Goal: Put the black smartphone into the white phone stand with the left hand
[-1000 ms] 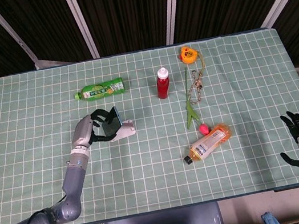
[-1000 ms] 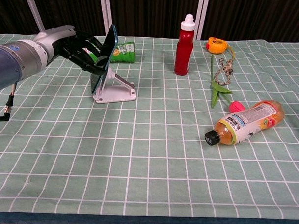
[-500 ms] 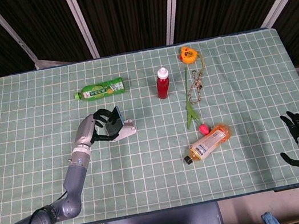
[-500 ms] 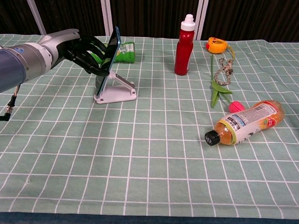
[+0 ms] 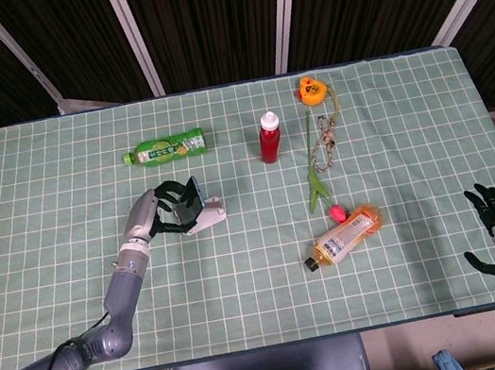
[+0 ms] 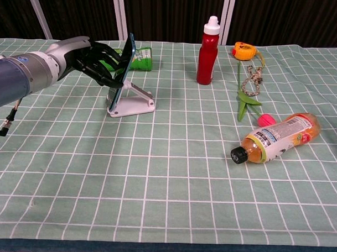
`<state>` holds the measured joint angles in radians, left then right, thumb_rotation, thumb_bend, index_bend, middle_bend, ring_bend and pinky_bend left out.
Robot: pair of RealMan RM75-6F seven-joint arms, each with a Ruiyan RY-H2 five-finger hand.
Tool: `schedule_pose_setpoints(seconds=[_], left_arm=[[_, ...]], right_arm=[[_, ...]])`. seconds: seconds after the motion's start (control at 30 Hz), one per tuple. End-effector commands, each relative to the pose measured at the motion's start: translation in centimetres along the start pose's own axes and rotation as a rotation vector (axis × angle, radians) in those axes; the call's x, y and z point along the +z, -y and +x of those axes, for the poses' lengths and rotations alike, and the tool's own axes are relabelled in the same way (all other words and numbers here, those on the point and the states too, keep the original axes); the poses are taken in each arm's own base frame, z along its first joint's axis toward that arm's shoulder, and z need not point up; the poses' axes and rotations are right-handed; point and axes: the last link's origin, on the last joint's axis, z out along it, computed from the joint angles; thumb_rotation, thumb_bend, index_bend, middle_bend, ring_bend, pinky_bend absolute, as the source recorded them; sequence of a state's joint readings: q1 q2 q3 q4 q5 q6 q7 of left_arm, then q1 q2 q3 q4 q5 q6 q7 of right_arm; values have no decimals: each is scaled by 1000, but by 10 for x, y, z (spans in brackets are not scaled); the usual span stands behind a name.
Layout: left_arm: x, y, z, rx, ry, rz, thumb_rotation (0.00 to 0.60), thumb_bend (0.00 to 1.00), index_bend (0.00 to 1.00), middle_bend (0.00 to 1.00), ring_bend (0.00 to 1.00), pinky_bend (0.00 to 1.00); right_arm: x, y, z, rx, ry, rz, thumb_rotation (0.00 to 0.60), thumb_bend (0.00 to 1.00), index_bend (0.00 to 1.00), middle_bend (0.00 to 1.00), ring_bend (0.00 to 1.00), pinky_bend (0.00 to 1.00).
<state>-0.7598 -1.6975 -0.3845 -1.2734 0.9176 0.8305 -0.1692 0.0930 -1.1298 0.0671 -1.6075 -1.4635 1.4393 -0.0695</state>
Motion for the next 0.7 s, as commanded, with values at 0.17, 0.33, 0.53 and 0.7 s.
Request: schedule_pose_setpoints(seconds=[0.17, 0.33, 0.53, 0.7], left_arm=[[-1, 3, -2, -24, -6, 5, 600, 260, 443, 617, 355, 426], [-2, 4, -3, -32, -6, 2, 600, 260, 443, 617, 355, 426], [-3, 6, -3, -32, -12, 2, 600, 260, 442, 615, 355, 425], [-3, 6, -2, -21, -21, 0, 600, 260, 429, 607, 354, 417]], right_arm=[[0, 0, 0, 0, 0, 0, 600, 324, 79, 0, 0, 178], [0, 0, 0, 0, 0, 0, 600, 324, 79, 0, 0, 178], [0, 0, 0, 0, 0, 1, 600, 324, 79, 0, 0, 178], [0, 0, 0, 1, -1, 1, 600, 324, 79, 0, 0, 178]])
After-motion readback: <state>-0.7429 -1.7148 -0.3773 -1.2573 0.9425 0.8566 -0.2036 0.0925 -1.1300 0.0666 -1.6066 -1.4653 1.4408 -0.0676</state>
